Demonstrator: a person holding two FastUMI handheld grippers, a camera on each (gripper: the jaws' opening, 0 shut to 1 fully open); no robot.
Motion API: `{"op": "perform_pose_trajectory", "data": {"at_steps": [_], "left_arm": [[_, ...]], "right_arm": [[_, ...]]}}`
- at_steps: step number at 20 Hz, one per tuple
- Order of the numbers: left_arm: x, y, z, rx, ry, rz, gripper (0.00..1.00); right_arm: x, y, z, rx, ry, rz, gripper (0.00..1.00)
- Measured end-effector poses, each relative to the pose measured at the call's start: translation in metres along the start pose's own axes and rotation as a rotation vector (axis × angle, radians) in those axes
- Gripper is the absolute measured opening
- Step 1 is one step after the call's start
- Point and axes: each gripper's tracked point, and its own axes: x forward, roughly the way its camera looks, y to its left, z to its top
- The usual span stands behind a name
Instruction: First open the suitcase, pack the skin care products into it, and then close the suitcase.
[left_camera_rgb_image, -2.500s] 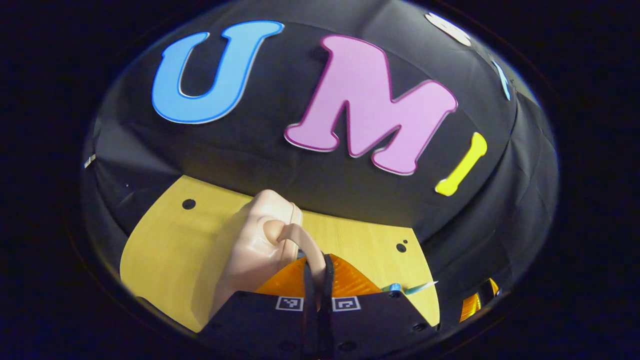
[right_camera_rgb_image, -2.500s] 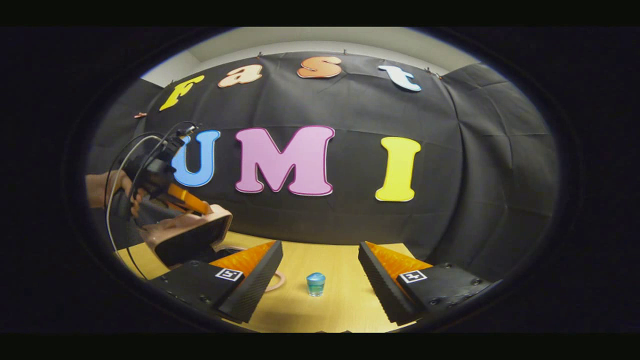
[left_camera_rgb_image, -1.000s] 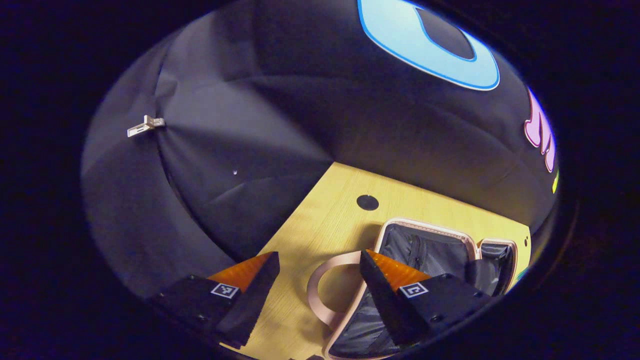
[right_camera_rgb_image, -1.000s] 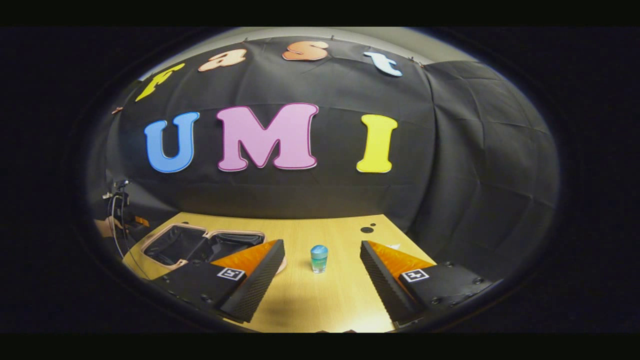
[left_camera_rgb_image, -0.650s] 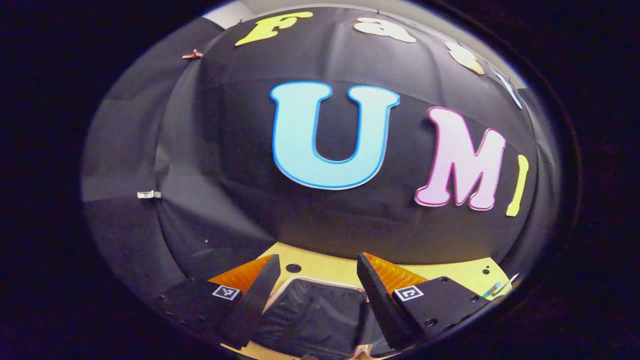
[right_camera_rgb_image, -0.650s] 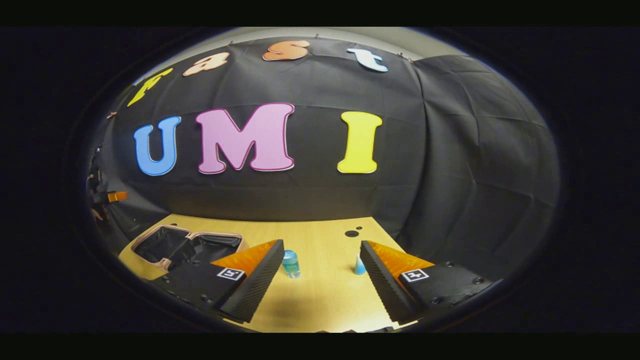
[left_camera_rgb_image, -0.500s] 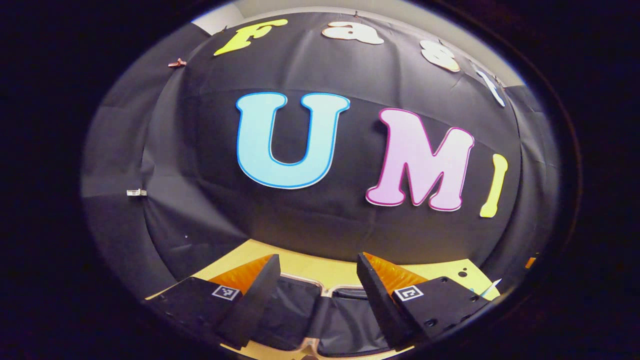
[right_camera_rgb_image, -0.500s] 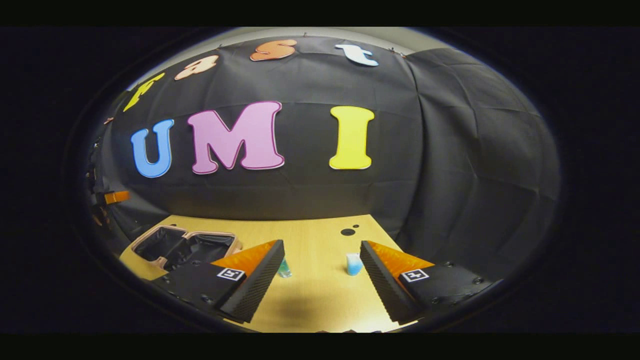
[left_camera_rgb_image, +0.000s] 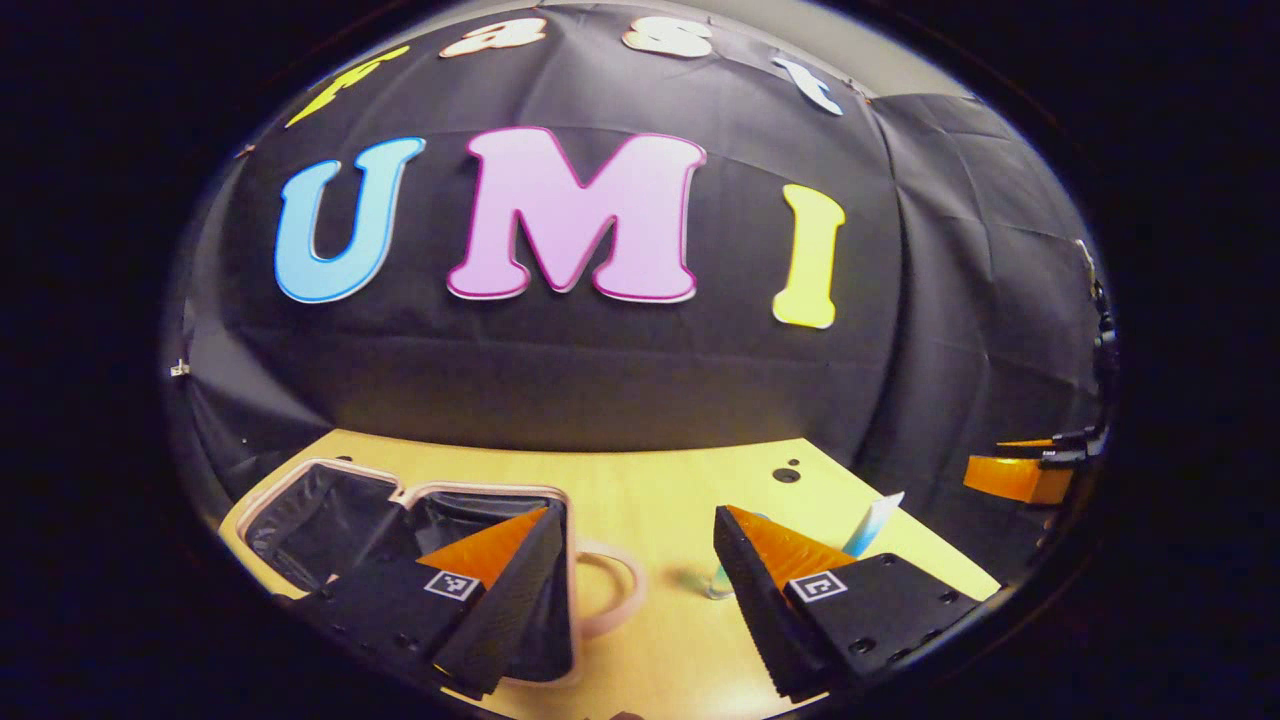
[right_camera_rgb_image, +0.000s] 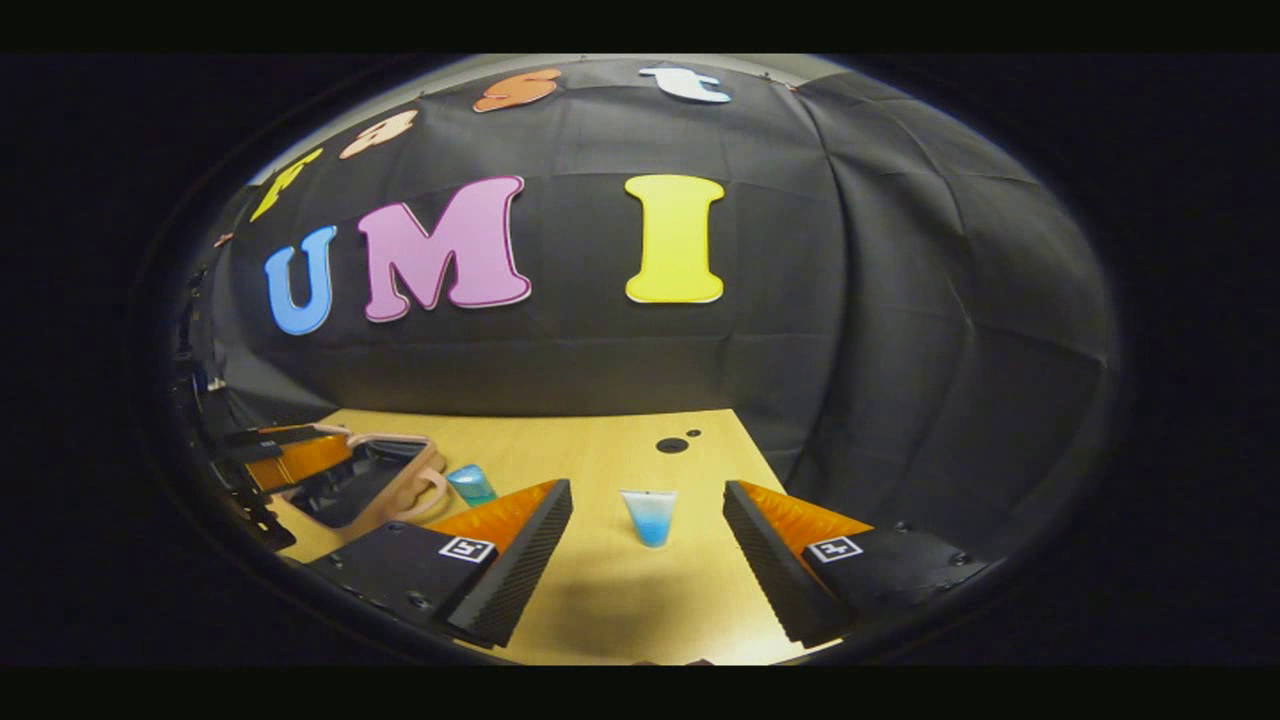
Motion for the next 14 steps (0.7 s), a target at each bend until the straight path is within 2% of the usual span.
{"op": "perform_pose_trajectory", "data": {"at_steps": [2, 4, 6, 10, 12, 14], "left_arm": [[0.027, -0.037, -0.044, 0.037, 0.081, -0.034, 0.96], [0.057, -0.05, -0.076, 0.062, 0.149, -0.021, 0.96], [0.086, -0.055, -0.09, 0.043, 0.177, -0.009, 0.99], [0.133, -0.056, -0.112, -0.011, 0.209, 0.014, 0.98], [0.148, -0.054, -0.119, -0.029, 0.22, 0.03, 0.94], [0.154, -0.054, -0.127, -0.052, 0.236, 0.042, 0.85]], "right_arm": [[0.011, -0.007, -0.015, 0.017, 0.014, 0.007, 0.96], [0.018, -0.009, -0.027, 0.023, 0.029, 0.01, 0.97], [0.027, -0.008, -0.037, 0.026, 0.043, 0.017, 0.97], [0.042, -0.011, -0.051, 0.013, 0.057, 0.008, 0.97], [0.051, -0.011, -0.06, 0.022, 0.071, 0.007, 0.97], [0.063, -0.008, -0.072, 0.032, 0.095, 0.01, 0.97]]}}
